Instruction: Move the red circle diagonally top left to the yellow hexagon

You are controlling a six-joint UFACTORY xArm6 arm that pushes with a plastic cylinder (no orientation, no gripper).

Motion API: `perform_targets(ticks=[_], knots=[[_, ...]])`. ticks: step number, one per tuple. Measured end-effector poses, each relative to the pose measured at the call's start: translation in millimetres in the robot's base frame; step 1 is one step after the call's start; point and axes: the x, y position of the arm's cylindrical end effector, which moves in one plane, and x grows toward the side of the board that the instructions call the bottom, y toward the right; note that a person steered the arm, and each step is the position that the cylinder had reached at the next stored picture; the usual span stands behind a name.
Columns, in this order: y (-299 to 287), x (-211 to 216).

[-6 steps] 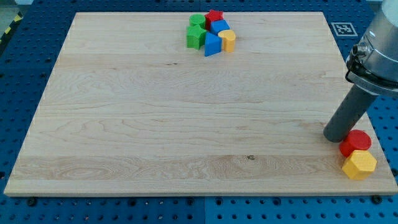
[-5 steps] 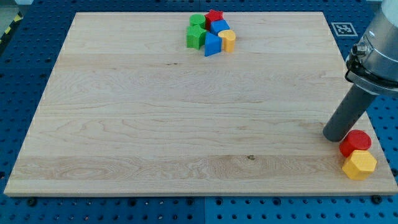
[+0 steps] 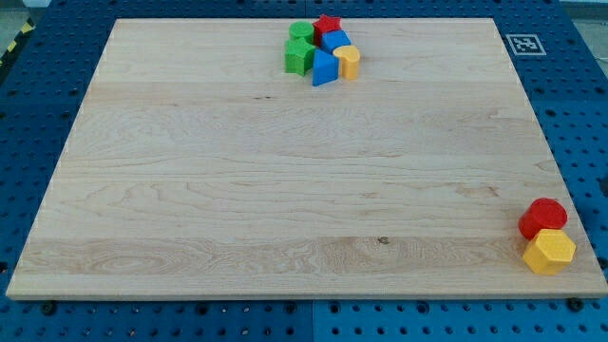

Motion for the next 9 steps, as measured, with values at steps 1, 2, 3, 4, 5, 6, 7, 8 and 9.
perform_targets(ticks=[1,2,3,4,5,6,7,8,9], knots=[[-4.0,57.7],[-50.2,62.4],[-63.7,44.9],[-55.4,34.4],[-87.4,34.2],[-137.2,34.2],[-147.1,34.2],[-147.1,34.2],[-169.7,34.2]])
